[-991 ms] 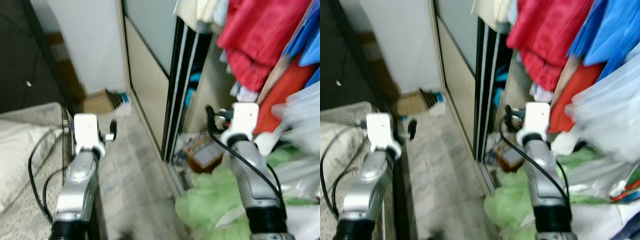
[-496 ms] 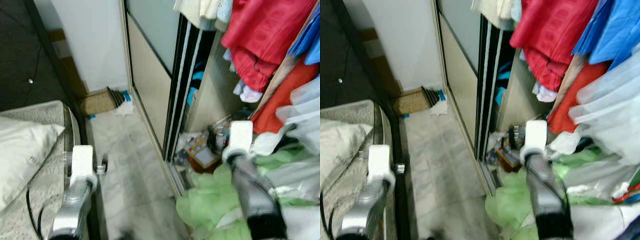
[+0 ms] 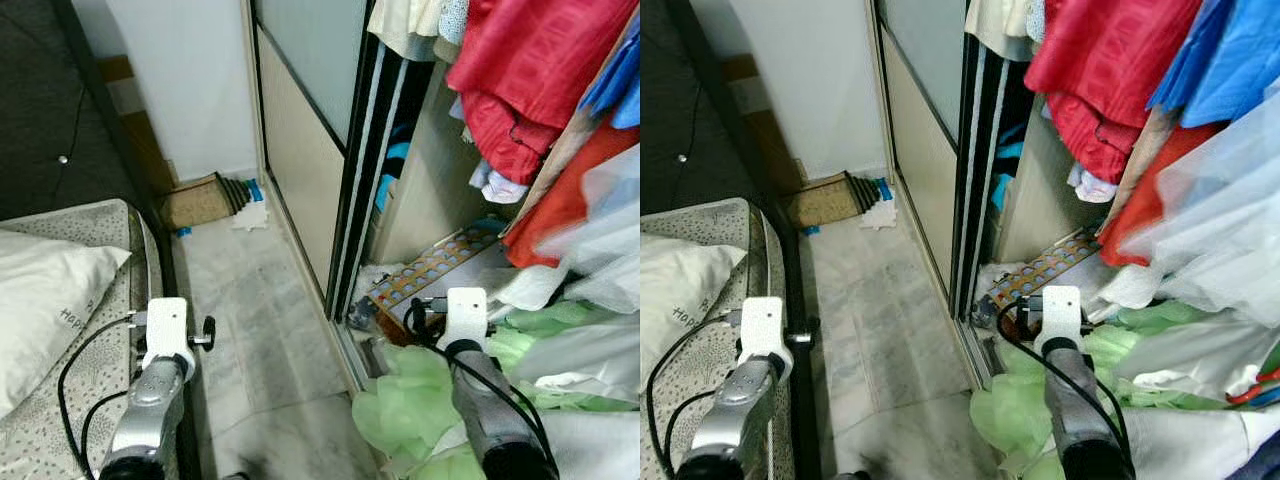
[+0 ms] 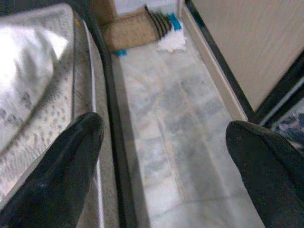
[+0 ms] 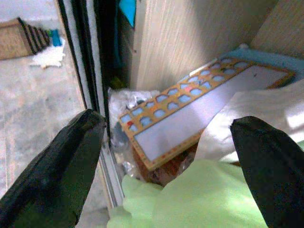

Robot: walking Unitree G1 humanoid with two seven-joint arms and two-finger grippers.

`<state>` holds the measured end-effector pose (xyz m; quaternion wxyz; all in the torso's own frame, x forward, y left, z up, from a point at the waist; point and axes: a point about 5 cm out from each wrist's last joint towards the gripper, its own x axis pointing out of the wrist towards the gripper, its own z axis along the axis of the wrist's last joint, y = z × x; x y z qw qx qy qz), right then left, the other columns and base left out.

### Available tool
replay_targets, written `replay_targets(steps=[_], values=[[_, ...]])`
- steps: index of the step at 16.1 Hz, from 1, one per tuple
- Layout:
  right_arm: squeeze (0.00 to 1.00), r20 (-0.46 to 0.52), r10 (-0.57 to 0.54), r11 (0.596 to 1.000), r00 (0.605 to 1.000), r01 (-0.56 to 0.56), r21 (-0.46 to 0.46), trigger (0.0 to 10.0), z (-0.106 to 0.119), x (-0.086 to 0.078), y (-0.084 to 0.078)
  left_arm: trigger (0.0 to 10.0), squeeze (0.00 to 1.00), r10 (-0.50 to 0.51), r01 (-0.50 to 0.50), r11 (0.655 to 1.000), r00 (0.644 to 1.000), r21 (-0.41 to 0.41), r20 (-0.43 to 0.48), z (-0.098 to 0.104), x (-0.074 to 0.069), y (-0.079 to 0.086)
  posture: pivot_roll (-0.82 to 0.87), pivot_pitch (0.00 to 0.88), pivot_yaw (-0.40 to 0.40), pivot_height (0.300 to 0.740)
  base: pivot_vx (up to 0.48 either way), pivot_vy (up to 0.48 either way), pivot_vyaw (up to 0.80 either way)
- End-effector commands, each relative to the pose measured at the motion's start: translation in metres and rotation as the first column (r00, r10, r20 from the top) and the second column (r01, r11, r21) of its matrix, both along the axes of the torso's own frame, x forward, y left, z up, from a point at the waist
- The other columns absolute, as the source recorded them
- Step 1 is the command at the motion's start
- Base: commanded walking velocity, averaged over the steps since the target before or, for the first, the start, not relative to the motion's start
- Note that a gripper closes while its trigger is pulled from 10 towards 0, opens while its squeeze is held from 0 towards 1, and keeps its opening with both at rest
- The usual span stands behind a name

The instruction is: Clean up the room

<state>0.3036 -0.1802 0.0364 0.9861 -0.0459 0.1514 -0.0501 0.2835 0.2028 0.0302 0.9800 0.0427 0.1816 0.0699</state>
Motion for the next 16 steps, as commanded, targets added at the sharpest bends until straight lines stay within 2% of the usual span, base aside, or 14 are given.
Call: replay_targets(steps=[1,3,4,6,7,8,9,10,11,12,13,14,15,16], values=[[0.0,0.044,-0.018,0.999,0.999,0.02,-0.025,10.0,0.012,0.012,-0.004,10.0,0.0,-0.038,0.035,0.998,0.996,0.046,0.077,0.012,0.011,-0.011,0.01,0.048,-0.027,0.74,0.0,0.0,0.0],[0.0,0.06,0.013,0.998,0.998,-0.01,-0.058,10.0,0.011,0.011,-0.001,10.0,0.0,-0.056,0.053,0.998,0.991,0.036,0.119,0.012,0.006,-0.019,0.02,0.063,-0.041,0.74,0.0,0.0,0.0],[0.0,0.046,0.022,0.997,0.999,-0.018,-0.078,10.0,0.006,0.006,-0.001,10.0,0.0,-0.054,0.052,0.998,0.995,0.021,0.083,0.004,-0.001,-0.021,0.0,0.073,-0.05,0.74,0.0,0.0,0.0],[0.0,0.09,0.038,0.994,0.995,-0.028,-0.105,10.0,0.013,0.003,-0.003,10.0,0.0,0.008,-0.002,0.998,0.997,-0.07,0.081,0.002,-0.013,-0.014,-0.02,0.072,-0.073,0.74,0.0,0.0,0.0],[0.0,0.116,0.021,0.995,0.993,-0.009,-0.104,10.0,0.017,0.005,-0.005,10.0,0.0,-0.015,0.023,0.997,0.993,-0.071,0.121,0.006,-0.01,-0.016,-0.02,0.07,-0.093,0.74,0.0,0.0,0.0],[0.0,0.089,0.01,0.993,0.996,0.0,-0.117,10.0,0.016,0.008,-0.005,10.0,0.0,-0.03,0.038,0.998,0.987,-0.048,0.157,0.011,-0.008,-0.015,-0.02,0.074,-0.091,0.74,0.0,0.0,0.0],[0.0,0.101,0.052,0.997,0.994,-0.047,-0.054,10.0,0.015,0.009,0.003,10.0,0.0,-0.015,0.016,1.0,0.988,-0.006,0.151,0.011,-0.008,-0.012,-0.02,0.067,-0.075,0.74,0.0,0.0,0.0],[0.0,0.12,0.064,0.997,0.991,-0.058,-0.05,10.0,0.016,0.009,0.005,10.0,0.0,-0.009,0.01,1.0,0.992,-0.008,0.125,0.008,-0.009,-0.011,-0.02,0.067,-0.073,0.74,0.0,0.0,0.0],[0.0,0.181,0.093,0.993,0.979,-0.078,-0.085,10.0,0.022,0.006,0.008,10.0,0.0,0.005,0.006,0.994,0.995,-0.106,0.104,0.005,-0.011,-0.01,-0.01,0.071,-0.056,0.74,0.0,0.0,0.0],[0.0,0.193,0.102,0.991,0.976,-0.082,-0.109,10.0,0.023,0.004,0.008,10.0,0.0,-0.003,0.023,0.986,0.992,-0.162,0.122,0.007,-0.012,-0.009,-0.01,0.072,-0.053,0.74,0.0,0.0,0.0],[0.0,0.177,0.06,0.995,0.982,-0.045,-0.087,10.0,0.02,0.0,0.0,10.0,0.0,-0.013,0.026,0.99,0.995,-0.135,0.097,0.005,-0.015,-0.007,-0.02,0.082,-0.044,0.74,0.0,0.0,0.0],[0.0,0.164,0.026,0.998,0.986,-0.016,-0.063,10.0,0.018,-0.002,-0.004,10.0,0.11,-0.007,0.019,0.989,0.997,-0.148,0.081,0.002,-0.017,-0.007,-0.02,0.088,-0.039,0.74,0.0,0.0,0.0],[1.0,0.156,0.002,0.999,0.988,0.003,-0.036,10.0,0.016,-0.001,-0.007,10.0,1.0,-0.01,0.021,0.99,0.997,-0.14,0.079,0.001,-0.017,-0.007,-0.02,0.091,-0.037,0.74,0.0,0.0,0.0],[1.0,0.159,-0.004,1.0,0.987,0.007,-0.023,10.0,0.016,-0.001,-0.007,10.0,1.0,-0.021,0.033,0.99,0.996,-0.139,0.088,0.003,-0.016,-0.008,-0.02,0.093,-0.035,0.74,0.0,0.0,0.0]])
